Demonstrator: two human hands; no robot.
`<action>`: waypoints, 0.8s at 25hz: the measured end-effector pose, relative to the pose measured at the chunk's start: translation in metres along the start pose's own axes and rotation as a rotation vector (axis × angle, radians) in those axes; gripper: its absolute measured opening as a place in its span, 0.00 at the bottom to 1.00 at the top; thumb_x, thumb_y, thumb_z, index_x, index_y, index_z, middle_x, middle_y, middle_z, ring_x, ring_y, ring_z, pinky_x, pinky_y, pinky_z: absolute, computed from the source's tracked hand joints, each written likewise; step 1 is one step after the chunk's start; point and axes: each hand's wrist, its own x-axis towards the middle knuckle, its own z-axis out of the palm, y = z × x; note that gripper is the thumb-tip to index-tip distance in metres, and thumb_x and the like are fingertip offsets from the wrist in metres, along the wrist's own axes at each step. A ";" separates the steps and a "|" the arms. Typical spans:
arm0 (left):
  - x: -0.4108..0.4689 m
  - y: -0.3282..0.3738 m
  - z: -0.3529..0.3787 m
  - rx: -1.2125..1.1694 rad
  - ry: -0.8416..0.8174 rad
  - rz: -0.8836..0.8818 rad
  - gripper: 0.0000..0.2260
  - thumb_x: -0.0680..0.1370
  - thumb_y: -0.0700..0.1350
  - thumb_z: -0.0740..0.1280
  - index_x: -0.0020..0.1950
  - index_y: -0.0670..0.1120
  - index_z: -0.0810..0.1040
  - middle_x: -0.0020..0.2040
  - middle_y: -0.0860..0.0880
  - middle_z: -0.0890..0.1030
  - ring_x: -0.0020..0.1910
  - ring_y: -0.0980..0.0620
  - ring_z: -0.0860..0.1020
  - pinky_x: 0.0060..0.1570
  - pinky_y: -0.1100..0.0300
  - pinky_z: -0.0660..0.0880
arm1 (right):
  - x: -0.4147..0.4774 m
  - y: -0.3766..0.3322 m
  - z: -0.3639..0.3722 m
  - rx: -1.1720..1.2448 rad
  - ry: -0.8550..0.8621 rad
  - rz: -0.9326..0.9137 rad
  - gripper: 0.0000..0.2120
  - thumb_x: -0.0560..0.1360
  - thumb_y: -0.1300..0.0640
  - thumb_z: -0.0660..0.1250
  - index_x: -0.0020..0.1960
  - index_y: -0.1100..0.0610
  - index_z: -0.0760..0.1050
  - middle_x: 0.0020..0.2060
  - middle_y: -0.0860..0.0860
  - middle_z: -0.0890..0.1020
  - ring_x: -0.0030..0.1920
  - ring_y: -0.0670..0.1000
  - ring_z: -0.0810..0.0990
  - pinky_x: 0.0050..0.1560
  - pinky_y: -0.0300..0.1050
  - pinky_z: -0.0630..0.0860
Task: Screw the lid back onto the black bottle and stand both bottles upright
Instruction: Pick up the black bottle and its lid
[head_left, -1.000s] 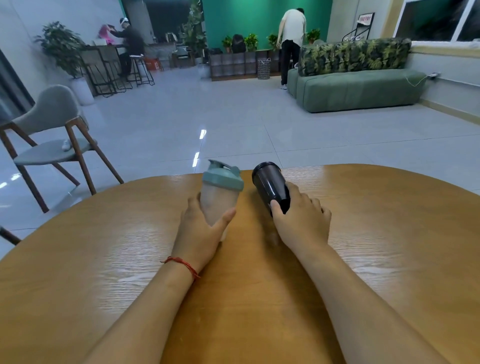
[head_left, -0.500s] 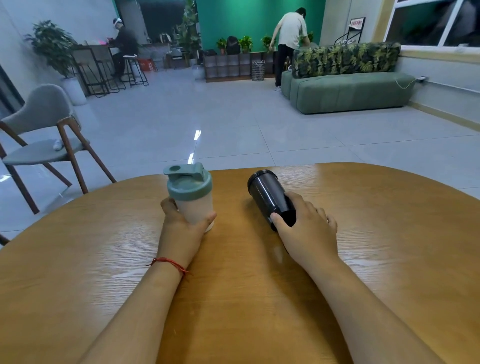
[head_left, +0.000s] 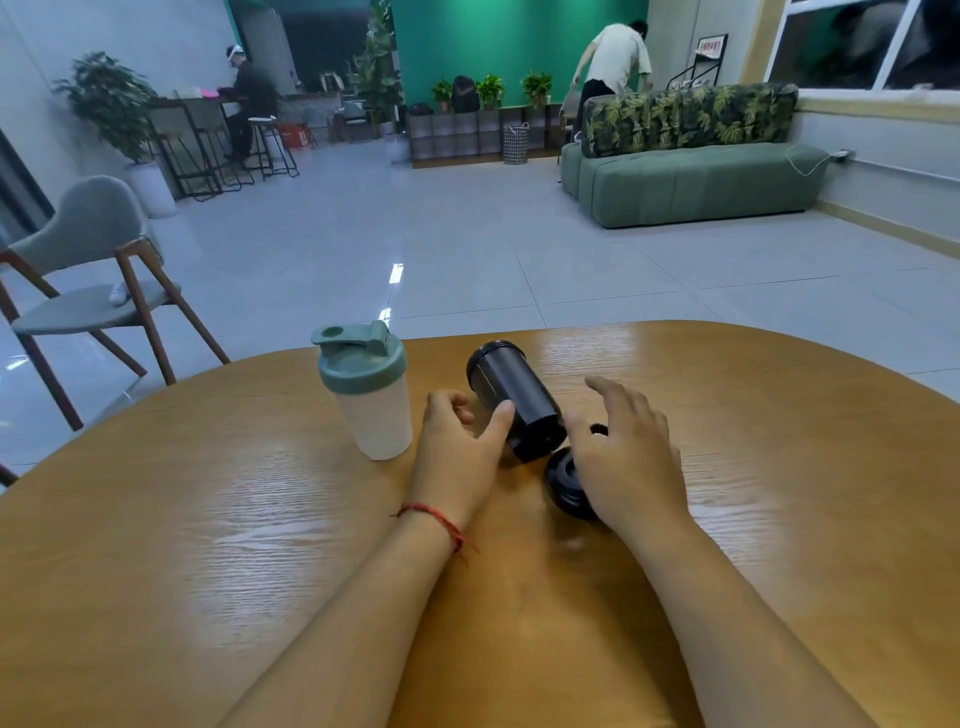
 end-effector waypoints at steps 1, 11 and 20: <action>0.007 0.006 0.009 -0.038 -0.052 -0.083 0.29 0.75 0.66 0.72 0.66 0.51 0.68 0.59 0.49 0.78 0.50 0.57 0.78 0.40 0.64 0.74 | 0.000 0.005 -0.005 0.040 0.002 0.036 0.25 0.84 0.43 0.62 0.80 0.43 0.68 0.79 0.47 0.72 0.77 0.55 0.67 0.72 0.62 0.67; 0.033 0.015 0.022 -0.121 -0.163 -0.224 0.44 0.75 0.56 0.77 0.82 0.48 0.54 0.58 0.50 0.78 0.44 0.58 0.78 0.34 0.64 0.73 | 0.013 0.033 -0.045 -0.001 -0.495 -0.096 0.36 0.67 0.27 0.74 0.74 0.33 0.73 0.72 0.32 0.70 0.71 0.43 0.72 0.69 0.51 0.74; 0.027 -0.023 -0.013 -0.238 -0.193 0.123 0.34 0.70 0.54 0.82 0.73 0.57 0.71 0.64 0.55 0.81 0.62 0.60 0.81 0.58 0.63 0.80 | 0.020 0.036 -0.042 0.046 -0.380 -0.144 0.32 0.64 0.34 0.82 0.65 0.35 0.77 0.65 0.37 0.73 0.63 0.42 0.77 0.58 0.40 0.77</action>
